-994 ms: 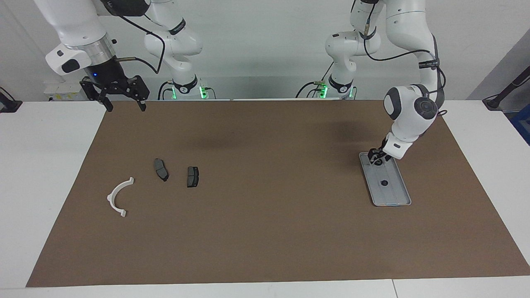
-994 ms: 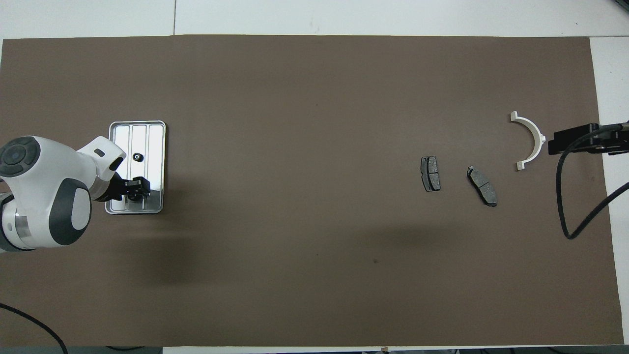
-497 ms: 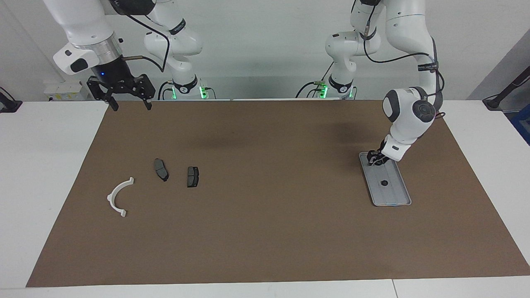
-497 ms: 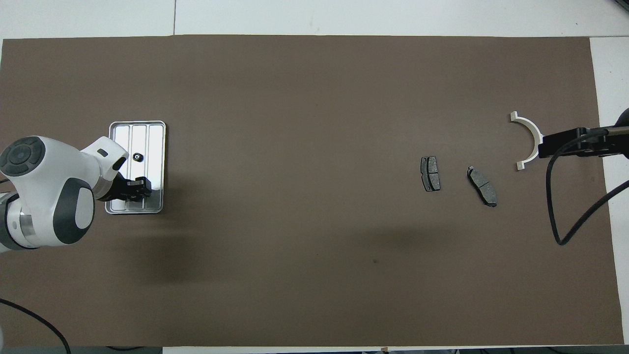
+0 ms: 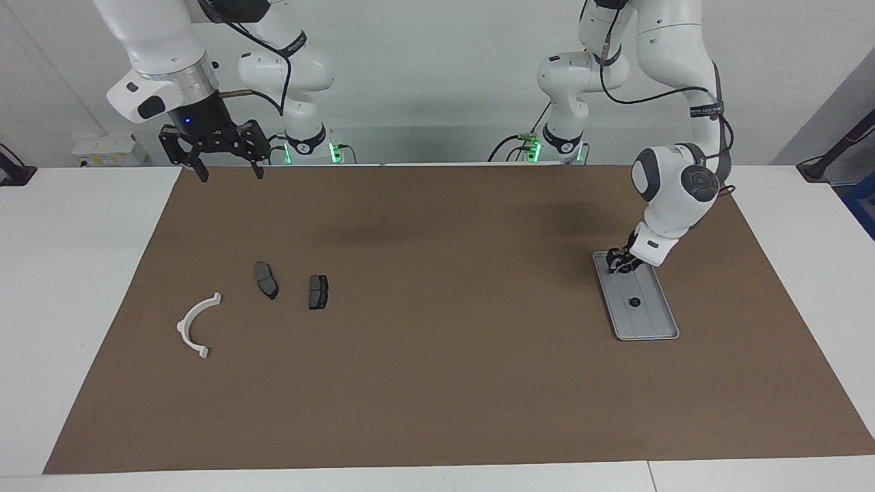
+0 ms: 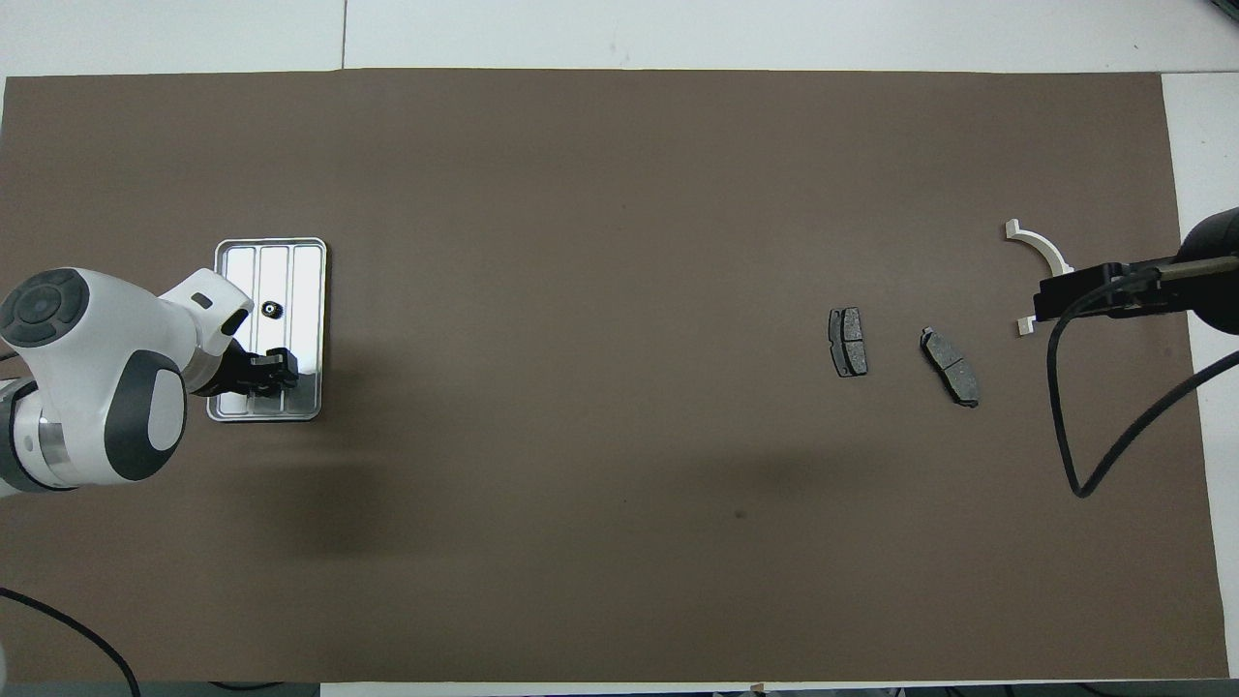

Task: Place bearing gear from tray to pile
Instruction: 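Lower the left gripper into the silver tray and grasp a black gear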

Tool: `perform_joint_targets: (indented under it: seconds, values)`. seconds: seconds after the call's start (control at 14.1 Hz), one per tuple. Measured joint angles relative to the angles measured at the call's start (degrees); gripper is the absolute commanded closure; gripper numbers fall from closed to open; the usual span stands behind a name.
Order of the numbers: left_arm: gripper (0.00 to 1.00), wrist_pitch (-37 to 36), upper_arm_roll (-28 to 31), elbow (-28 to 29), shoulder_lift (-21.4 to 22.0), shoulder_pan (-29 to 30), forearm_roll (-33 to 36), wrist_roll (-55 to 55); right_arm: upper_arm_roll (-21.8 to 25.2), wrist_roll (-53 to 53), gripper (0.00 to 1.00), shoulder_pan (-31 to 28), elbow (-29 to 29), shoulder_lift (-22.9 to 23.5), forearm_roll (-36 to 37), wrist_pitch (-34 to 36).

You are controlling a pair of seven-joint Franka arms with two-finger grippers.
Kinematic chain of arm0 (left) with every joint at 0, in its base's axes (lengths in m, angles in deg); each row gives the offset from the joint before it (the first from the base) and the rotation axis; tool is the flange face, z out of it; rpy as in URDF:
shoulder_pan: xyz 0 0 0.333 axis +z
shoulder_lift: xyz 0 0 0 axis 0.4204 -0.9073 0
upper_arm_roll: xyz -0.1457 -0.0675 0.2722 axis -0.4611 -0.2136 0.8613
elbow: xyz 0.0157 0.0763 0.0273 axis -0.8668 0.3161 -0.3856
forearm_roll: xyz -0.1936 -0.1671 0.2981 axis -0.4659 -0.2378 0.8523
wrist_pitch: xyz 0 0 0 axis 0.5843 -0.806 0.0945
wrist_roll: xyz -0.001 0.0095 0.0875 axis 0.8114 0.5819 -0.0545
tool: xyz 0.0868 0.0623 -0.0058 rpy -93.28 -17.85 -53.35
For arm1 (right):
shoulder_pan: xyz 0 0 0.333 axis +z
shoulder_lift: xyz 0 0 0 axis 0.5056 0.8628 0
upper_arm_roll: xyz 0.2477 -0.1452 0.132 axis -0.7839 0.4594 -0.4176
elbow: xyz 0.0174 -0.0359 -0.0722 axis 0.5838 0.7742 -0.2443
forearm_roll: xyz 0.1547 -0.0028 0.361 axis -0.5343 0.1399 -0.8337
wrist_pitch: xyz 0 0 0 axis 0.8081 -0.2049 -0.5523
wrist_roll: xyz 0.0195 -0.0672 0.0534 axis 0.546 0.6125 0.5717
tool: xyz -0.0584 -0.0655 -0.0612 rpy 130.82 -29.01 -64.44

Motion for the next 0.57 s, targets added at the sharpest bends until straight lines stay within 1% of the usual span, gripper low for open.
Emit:
perform_joint_targets:
  seconds: [0.07,0.28,0.36,0.57]
  values:
    - [0.48,0.0,0.0,0.0,0.0,0.0,0.0,0.0,0.0,0.0,0.0,0.0,0.0,0.0,0.0,0.0]
    - [0.72,0.0,-0.1,-0.1,0.1,0.0,0.0,-0.1,-0.1,0.0,0.0,0.0,0.0,0.0,0.0,0.0]
    - [0.75,0.0,0.0,-0.1,0.1,0.0,0.0,-0.1,-0.2,0.0,0.0,0.1,0.0,0.0,0.0,0.0]
    - [0.75,-1.0,-0.2,-1.0,0.0,0.0,-0.2,-0.5,-0.3,0.0,0.0,0.1,0.0,0.0,0.0,0.0]
